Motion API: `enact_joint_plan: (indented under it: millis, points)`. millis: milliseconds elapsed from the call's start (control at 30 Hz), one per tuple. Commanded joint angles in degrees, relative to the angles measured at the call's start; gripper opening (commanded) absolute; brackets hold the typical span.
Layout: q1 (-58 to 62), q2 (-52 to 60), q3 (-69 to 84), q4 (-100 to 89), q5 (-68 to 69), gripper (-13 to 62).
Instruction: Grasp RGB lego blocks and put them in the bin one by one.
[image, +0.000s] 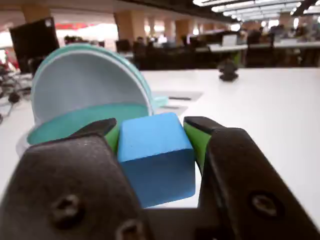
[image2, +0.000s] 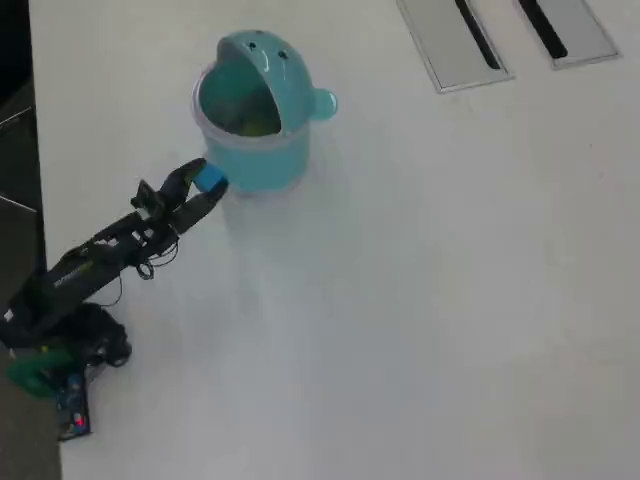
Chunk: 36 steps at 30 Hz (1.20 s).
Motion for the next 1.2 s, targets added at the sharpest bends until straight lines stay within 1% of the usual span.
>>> enact_joint_plan:
  millis: [0, 33, 100, 133, 333, 467, 500, 533, 900, 933, 967, 1000, 1067, 1133, 1167]
  points:
    - [-1.76, -1.67, -8.26, -5.63, -1.49, 0.7]
    - [-2.37, -2.9, -10.02, -5.63, -1.49, 0.7]
    - [-8.26, -14.68, -23.64, -5.71, -1.49, 0.7]
    - [-9.84, -18.28, -27.69, -5.63, -1.49, 0.7]
    - [-10.9, -23.82, -33.05, -5.63, -2.11, 0.7]
    - [-12.3, -33.13, -41.4, -5.45, -2.81, 0.7]
    - [-12.48, -33.84, -42.1, -5.45, -2.9, 0.7]
    - [-13.36, -39.46, -47.2, -5.45, -3.08, 0.7]
    - [-13.1, -54.84, -63.19, -5.1, -4.39, 1.4]
    - [-13.1, -55.63, -64.42, -4.57, -4.31, 4.3]
    - [-13.01, -56.6, -66.36, -3.08, -4.31, 11.9]
    - [-12.92, -56.87, -67.59, 0.0, -4.31, 16.2]
    - [-12.57, -57.04, -67.94, 0.09, -4.31, 17.8]
    - [-12.13, -56.78, -68.03, 1.23, -4.31, 23.2]
    - [-12.13, -56.25, -67.94, 2.11, -4.31, 23.9]
